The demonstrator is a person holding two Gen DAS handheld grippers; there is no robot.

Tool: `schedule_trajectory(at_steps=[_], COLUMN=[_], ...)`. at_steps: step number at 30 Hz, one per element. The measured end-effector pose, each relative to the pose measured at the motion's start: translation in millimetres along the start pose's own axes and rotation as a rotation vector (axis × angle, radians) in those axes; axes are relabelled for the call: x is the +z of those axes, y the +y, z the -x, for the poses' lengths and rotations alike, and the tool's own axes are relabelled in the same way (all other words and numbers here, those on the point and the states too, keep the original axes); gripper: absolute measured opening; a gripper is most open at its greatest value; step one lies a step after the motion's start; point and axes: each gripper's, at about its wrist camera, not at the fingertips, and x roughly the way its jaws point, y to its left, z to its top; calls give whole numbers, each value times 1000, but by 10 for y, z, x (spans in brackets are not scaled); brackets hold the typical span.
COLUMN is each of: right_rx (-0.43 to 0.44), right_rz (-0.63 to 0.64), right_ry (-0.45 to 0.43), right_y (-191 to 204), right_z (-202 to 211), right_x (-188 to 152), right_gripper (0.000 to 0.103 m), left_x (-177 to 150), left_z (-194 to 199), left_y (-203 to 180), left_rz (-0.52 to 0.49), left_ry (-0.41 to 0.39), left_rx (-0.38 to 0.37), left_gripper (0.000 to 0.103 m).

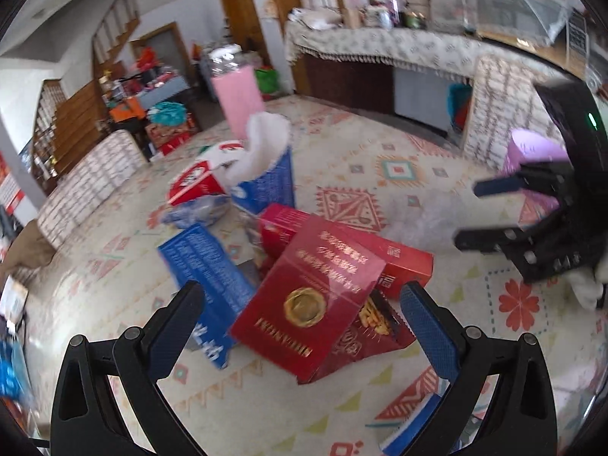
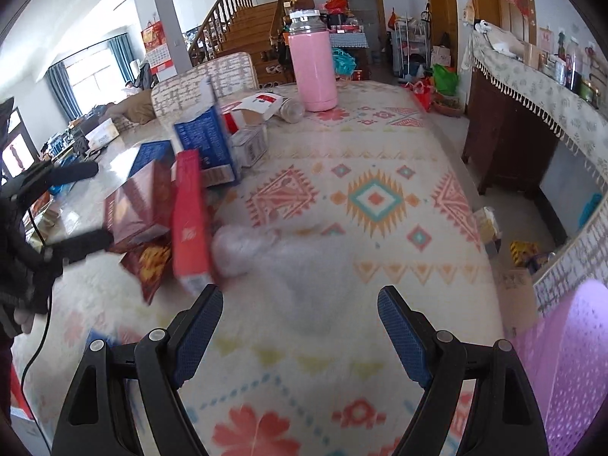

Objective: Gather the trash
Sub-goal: 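Grasp the red SHUANGXI box with the left tool while the right grasps the clear plastic bag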

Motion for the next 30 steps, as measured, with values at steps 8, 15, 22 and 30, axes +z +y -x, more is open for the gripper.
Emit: schedule_trajectory(at_steps=[8,15,22,30], right_rx=[84,209,199,179], right_rz=[-55,-68,-75,-94], right_ry=[33,89,31,-45], right_y=[-144,-72,29,44], right_z=[-320,-441,-102,443], right_x=[200,182,53,-106], right_gripper=[86,27,17,16], left_x=[-26,-149,-287,-462], left_z=[-175,-2,351,913], left_y=[-125,-22,49,65], left_rz=[-6,123,219,297], left_ry=[76,66,18,-54], left_rx=[-100,-153,-101,-40], left_gripper=[60,57,57,57])
